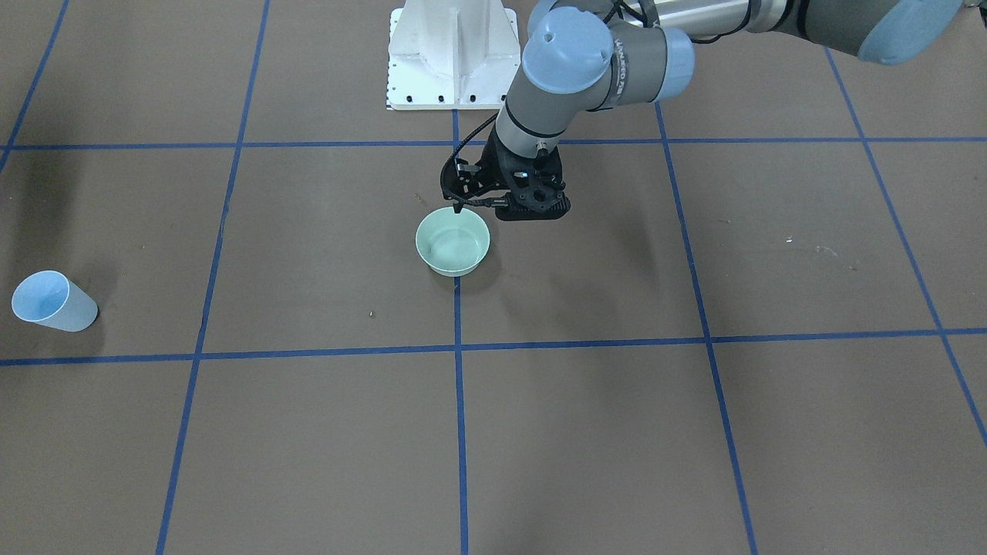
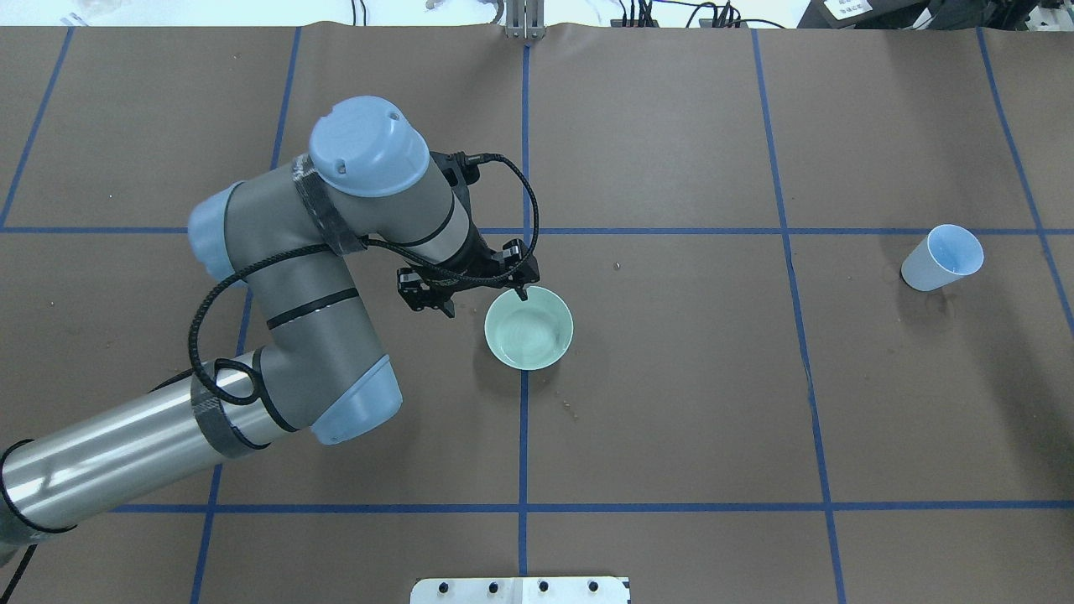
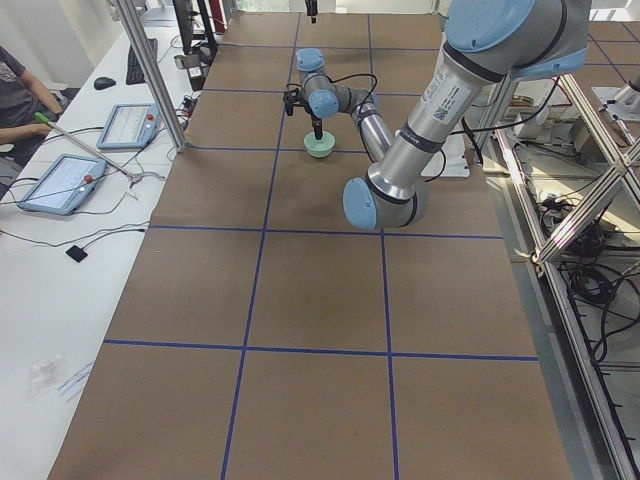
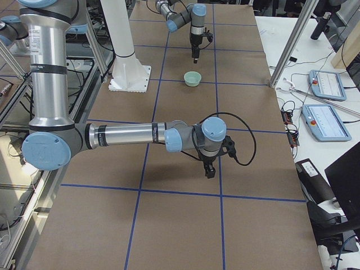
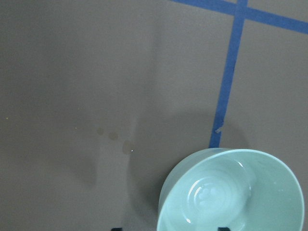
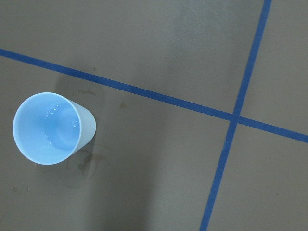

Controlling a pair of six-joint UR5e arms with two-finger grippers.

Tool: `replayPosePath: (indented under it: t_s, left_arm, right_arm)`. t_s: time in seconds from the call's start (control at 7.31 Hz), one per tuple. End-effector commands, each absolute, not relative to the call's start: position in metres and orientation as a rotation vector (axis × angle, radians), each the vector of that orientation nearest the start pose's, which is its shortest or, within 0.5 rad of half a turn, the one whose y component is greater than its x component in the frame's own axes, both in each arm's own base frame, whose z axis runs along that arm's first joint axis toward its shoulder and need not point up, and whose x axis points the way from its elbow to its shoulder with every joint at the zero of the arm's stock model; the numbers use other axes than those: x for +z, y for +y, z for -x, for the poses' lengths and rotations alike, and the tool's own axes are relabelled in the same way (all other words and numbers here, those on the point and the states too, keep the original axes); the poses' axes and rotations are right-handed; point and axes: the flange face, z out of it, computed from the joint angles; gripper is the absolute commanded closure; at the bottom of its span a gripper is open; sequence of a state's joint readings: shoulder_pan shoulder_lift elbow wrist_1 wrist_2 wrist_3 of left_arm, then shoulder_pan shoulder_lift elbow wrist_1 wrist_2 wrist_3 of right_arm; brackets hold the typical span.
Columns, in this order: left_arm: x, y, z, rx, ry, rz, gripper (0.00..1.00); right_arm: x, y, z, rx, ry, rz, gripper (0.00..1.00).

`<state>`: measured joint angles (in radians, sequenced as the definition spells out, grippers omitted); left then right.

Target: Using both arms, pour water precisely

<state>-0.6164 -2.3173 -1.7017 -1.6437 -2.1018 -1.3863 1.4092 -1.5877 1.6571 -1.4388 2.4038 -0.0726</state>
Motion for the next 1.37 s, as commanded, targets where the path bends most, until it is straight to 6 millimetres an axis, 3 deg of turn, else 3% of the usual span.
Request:
replayPosePath:
  t_s: [0.0,0.14,0.27,0.41,0.82,1.09,1.23]
  left_arm:
    - [0.131,-0.453,-0.479,-0.167,1.046,0.082,0.01]
    - [0.134,-0.457,-0.476,-0.176,1.042,0.079,0.01]
    - [0.137,-0.465,-0.472,-0.189,1.036,0.072,0.01]
    - [0.139,-0.474,-0.465,-0.202,1.033,0.063,0.01]
    - [0.143,-0.481,-0.464,-0.213,1.023,0.063,0.01]
    - [0.145,-0.482,-0.465,-0.215,1.021,0.066,0.01]
    - [0.145,-0.482,-0.466,-0.214,1.019,0.067,0.01]
  right_arm:
    - [0.605,-0.486,0.043,-0.337,-0.867,-0.269,0.01]
    - [0.601,-0.473,0.067,-0.326,-0.877,-0.373,0.09]
    - [0.608,-0.444,0.097,-0.335,-0.861,-0.504,0.15]
    - [0.624,-0.423,0.122,-0.294,-0.894,-0.563,0.01]
    - [0.636,-0.403,0.118,-0.268,-0.938,-0.661,0.01]
    - [0.669,-0.385,0.111,-0.294,-0.965,-0.787,0.01]
    - [0.671,-0.382,0.118,-0.294,-0.949,-0.854,0.02]
